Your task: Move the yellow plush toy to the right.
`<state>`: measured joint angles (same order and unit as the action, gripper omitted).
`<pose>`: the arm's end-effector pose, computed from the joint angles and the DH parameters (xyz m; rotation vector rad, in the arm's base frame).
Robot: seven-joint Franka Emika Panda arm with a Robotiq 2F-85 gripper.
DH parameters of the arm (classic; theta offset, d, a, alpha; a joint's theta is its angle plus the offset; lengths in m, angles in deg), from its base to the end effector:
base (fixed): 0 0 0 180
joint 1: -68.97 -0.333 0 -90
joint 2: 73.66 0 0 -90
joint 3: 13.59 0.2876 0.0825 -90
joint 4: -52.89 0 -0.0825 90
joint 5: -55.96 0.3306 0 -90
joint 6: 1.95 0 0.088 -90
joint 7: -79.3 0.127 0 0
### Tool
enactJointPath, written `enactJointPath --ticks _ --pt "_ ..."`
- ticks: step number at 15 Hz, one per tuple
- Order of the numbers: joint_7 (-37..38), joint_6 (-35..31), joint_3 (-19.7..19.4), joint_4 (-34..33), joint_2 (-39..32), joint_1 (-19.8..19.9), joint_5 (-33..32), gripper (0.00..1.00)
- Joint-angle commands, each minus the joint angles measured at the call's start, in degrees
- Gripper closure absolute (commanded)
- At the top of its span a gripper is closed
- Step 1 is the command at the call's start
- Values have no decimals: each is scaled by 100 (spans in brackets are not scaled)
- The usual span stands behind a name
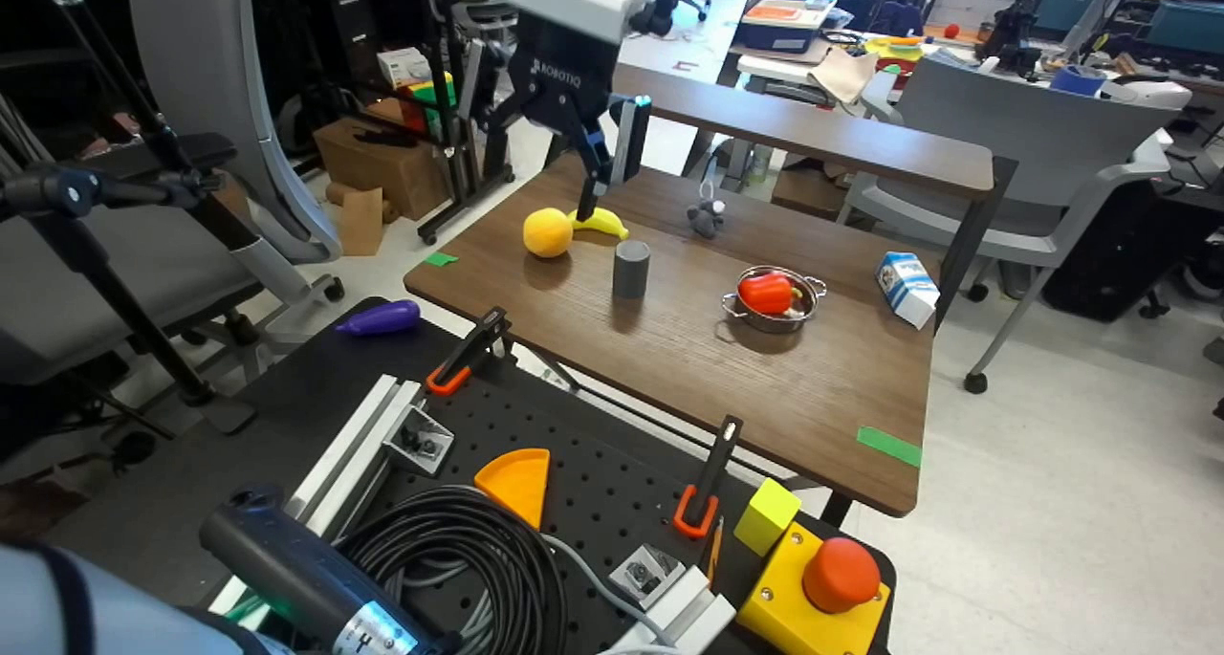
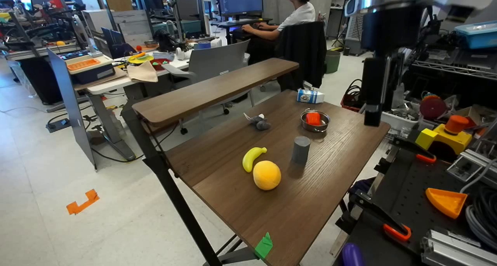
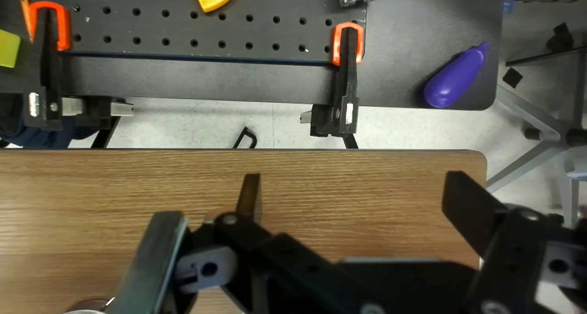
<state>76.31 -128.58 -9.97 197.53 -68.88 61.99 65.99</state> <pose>0.3834 0.0802 0.2835 -3.0084 -0.1739 0.3601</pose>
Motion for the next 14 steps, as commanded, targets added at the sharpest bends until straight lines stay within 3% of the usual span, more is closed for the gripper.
enactJointPath --ticks 1,9,14 --pt "-103 -700 205 -142 -761 -80 -44 0" --pt "133 -2573 424 -511 -2171 -211 -461 0" --pt "524 -3090 351 -998 -2872 -551 -1065 0"
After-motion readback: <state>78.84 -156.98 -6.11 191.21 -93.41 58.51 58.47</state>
